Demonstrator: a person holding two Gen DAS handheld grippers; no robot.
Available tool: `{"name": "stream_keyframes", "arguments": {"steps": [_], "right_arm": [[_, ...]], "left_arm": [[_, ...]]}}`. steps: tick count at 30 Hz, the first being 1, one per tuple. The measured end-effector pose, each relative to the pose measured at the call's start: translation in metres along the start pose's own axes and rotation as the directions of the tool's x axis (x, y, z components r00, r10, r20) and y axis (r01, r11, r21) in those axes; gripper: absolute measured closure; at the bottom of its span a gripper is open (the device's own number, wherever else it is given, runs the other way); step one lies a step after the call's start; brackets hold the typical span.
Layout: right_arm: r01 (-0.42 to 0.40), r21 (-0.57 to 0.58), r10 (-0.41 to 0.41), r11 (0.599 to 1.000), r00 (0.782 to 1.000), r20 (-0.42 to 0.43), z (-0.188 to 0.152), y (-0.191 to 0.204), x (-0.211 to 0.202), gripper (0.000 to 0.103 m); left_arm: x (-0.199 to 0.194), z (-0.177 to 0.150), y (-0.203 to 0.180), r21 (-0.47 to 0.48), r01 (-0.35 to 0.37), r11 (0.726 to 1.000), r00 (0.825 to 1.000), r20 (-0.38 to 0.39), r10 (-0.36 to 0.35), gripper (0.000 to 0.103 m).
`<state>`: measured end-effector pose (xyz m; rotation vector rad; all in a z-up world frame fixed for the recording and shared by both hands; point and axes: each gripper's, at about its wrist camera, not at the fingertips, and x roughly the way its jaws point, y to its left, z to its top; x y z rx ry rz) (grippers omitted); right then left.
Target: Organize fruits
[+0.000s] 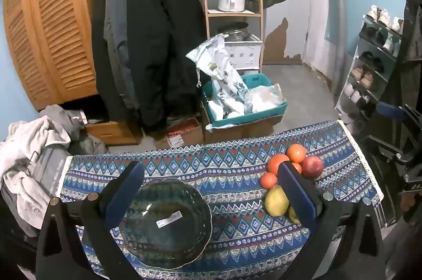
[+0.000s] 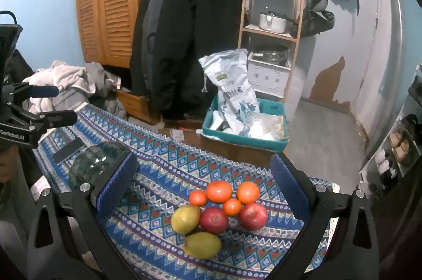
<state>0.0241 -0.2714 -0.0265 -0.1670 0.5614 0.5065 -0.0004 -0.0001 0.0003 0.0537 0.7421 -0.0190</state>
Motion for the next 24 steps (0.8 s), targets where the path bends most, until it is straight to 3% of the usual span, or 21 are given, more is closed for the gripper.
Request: {"name": "stream_keyframes", "arguments": {"steps": [24], "right_arm": [[0.005, 0.011, -0.005, 1.000, 1.000, 0.002, -0.002, -0.003, 0.002, 0.003]], "left_arm": [[0.000, 0.001, -0.005, 0.017, 0.025, 1.000, 1.000, 0.001, -0.025, 0.001]]}}
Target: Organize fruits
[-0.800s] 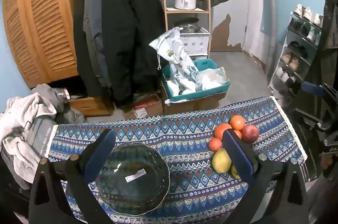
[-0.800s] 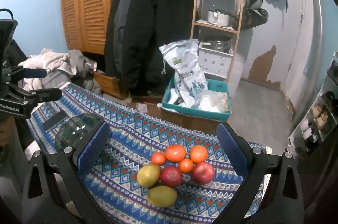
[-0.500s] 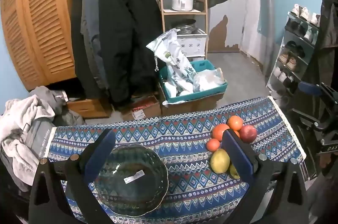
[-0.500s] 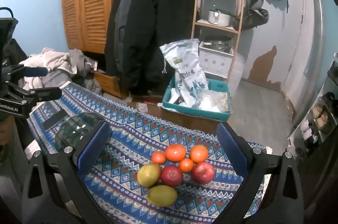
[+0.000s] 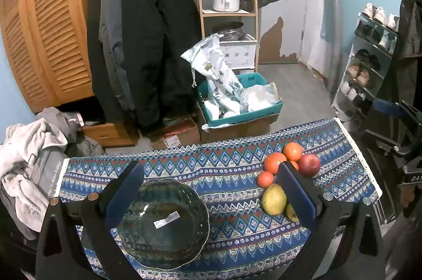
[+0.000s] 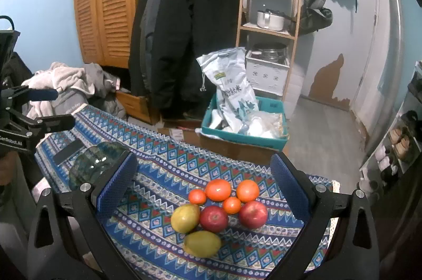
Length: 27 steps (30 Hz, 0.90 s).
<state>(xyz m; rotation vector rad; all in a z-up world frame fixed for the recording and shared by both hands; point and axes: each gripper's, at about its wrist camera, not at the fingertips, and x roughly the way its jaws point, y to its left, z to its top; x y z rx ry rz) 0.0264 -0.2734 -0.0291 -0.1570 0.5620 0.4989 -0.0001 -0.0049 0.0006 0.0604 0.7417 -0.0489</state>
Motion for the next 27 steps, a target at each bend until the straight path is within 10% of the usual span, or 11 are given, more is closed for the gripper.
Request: {"name": "stream_keyframes", "arguments": {"steps": [27], "right_arm": [[-0.007, 0.009, 0.007, 1.000, 1.000, -0.006, 0.0003, -0.0018, -0.0025, 0.003]], "left_arm": [[-0.0008, -0.0040, -0.0022, 0.008, 0.004, 1.000, 1.000, -0.002, -0.004, 0.001]]}}
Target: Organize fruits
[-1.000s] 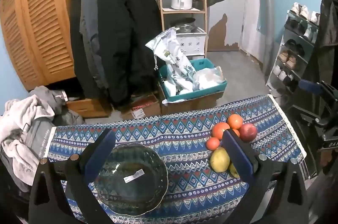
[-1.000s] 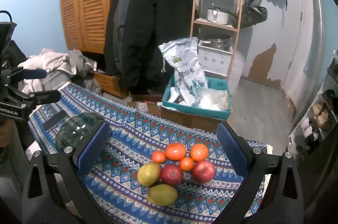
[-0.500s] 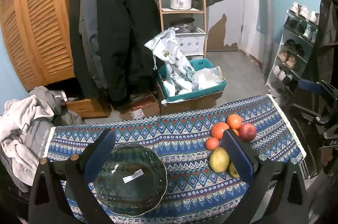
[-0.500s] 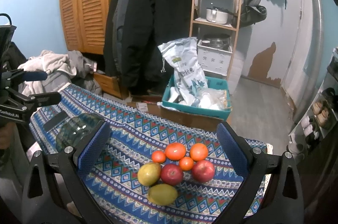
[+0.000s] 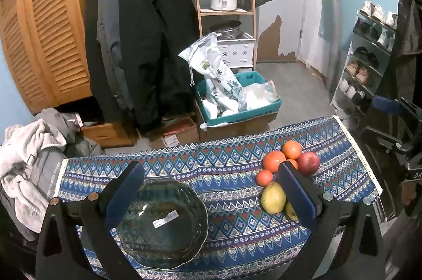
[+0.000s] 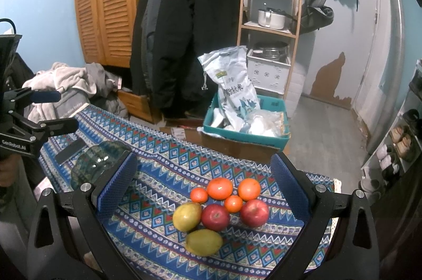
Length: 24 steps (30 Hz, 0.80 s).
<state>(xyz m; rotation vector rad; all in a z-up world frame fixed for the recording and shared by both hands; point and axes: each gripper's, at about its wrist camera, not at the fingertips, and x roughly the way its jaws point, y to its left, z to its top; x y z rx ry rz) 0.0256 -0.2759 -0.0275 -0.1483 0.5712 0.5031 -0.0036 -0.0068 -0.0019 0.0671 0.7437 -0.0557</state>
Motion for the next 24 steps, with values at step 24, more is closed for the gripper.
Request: {"name": "stream_keyframes", "arguments": {"steps": [24], "right_arm": [[-0.004, 0.000, 0.004, 1.000, 1.000, 0.002, -0.0026, 0.0032, -0.0016, 0.003]], "left_arm": [[0.0008, -0.0014, -0.0043, 0.004, -0.002, 1.000, 1.000, -0.002, 0.002, 0.001]]}}
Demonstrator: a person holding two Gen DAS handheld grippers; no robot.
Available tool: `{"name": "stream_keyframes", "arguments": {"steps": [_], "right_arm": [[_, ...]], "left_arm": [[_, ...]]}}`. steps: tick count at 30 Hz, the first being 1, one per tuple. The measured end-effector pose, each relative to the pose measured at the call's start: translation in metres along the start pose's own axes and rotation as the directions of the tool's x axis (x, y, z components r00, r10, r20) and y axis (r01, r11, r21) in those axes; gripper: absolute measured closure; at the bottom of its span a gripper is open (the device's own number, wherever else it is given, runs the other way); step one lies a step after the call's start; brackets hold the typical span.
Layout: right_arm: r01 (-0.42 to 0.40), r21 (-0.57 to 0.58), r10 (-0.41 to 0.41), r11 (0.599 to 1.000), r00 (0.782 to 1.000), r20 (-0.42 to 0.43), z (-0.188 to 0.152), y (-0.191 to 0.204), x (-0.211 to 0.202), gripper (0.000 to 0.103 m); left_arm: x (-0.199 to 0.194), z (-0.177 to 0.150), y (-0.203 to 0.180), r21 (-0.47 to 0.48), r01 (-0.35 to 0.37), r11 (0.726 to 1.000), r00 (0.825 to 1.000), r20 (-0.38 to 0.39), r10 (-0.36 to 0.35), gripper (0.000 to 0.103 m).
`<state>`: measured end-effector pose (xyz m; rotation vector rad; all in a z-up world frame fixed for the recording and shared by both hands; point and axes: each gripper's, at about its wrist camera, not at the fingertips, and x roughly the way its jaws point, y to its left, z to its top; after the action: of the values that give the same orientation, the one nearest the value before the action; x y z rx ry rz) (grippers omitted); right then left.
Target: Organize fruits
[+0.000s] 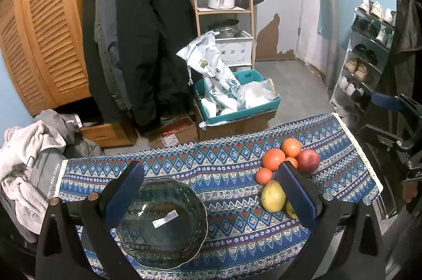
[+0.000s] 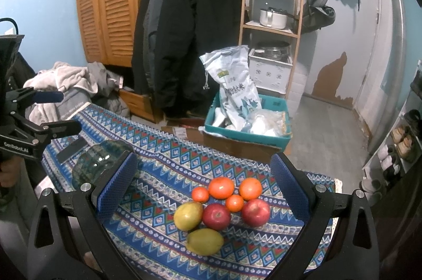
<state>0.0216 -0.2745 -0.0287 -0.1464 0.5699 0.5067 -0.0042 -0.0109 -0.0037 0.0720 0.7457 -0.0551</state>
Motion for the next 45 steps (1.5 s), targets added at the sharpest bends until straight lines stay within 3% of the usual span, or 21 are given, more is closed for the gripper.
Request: {"name": "stream_keyframes", "arguments": {"steps": [31, 45], "right_arm": [[-0.004, 0.006, 0.004, 1.000, 1.000, -0.022, -0.001, -0.003, 0.004, 0.003], [0.008, 0.023, -0.007, 1.000, 0.997, -0.072, -0.012, -0.013, 0.013, 0.003]], "left_arm": [[0.003, 0.001, -0.004, 0.018, -0.007, 1.000, 1.000, 0.007, 0.007, 0.001], [0.016, -0.006, -0.007, 0.041, -0.010, 0.999, 1.000, -0.019, 0.011, 0.001]]}}
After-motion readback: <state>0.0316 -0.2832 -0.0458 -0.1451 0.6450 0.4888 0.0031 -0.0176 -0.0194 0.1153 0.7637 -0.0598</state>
